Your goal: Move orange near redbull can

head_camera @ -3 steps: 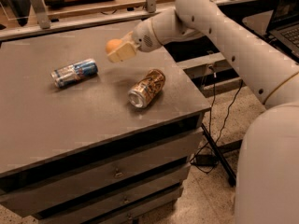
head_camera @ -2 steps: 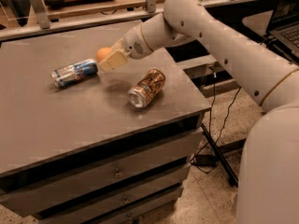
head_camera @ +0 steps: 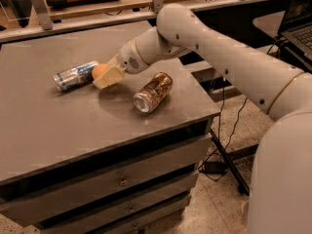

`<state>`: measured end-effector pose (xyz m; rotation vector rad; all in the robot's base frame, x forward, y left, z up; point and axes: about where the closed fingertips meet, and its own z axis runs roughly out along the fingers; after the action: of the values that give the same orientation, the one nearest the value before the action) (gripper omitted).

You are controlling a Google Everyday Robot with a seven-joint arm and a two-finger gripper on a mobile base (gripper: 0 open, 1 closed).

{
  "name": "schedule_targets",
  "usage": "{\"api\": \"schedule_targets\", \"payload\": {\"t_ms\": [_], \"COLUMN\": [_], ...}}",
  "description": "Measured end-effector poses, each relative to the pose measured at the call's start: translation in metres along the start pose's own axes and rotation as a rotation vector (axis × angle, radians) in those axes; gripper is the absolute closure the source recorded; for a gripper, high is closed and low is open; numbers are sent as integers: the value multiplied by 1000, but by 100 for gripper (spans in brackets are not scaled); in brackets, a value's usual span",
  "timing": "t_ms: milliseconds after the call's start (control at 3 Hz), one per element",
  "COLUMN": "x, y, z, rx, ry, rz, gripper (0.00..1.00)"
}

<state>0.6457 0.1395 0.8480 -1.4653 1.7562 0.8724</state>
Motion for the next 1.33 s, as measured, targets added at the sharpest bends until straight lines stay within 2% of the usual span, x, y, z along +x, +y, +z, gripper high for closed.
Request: {"api": "schedule_targets", "payload": {"t_ms": [333,667,1000,1333], "x": [10,14,16,13], "y": [4,6,5,-1], "z": [10,13,10,-1], "rx": [-26,-38,-44,-26], "ry": [17,21,31,32], "rz": [29,43,44,42], "gripper": [82,59,36,13]}}
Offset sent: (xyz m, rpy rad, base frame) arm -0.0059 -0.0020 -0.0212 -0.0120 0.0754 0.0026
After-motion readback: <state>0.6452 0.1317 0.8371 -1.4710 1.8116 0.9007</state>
